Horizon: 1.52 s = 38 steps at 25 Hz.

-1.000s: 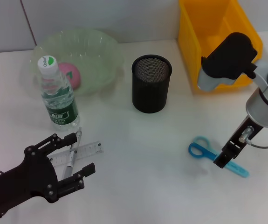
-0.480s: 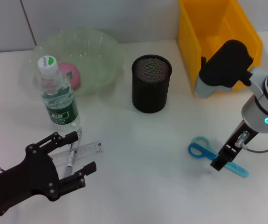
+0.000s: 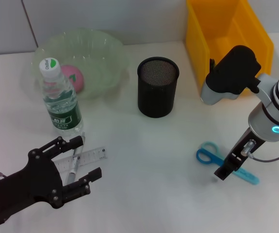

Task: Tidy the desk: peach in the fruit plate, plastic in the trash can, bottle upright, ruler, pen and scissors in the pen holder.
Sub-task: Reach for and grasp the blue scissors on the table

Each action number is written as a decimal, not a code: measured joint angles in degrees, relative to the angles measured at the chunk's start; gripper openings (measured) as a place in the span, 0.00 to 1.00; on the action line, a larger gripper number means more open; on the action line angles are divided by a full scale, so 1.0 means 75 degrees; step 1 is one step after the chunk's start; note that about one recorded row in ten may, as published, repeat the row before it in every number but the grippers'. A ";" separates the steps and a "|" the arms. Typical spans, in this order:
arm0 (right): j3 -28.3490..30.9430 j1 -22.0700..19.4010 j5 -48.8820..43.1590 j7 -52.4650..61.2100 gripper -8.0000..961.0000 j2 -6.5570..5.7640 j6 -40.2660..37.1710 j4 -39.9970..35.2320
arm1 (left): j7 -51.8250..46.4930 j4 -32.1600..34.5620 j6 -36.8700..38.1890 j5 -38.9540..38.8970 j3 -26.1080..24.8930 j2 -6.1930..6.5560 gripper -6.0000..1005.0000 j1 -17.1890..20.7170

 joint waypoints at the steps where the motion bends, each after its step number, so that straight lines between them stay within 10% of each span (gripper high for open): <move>1: -0.0001 0.0000 0.0020 -0.0012 0.81 -0.0001 0.0015 0.0009 | 0.0000 0.0000 0.0004 0.0000 0.0000 -0.0001 0.77 -0.0004; 38: 0.0091 -0.0015 0.0240 -0.0073 0.57 -0.0036 0.0470 0.0468 | -0.0069 0.0028 0.0046 0.0118 -0.0006 0.0000 0.76 -0.0069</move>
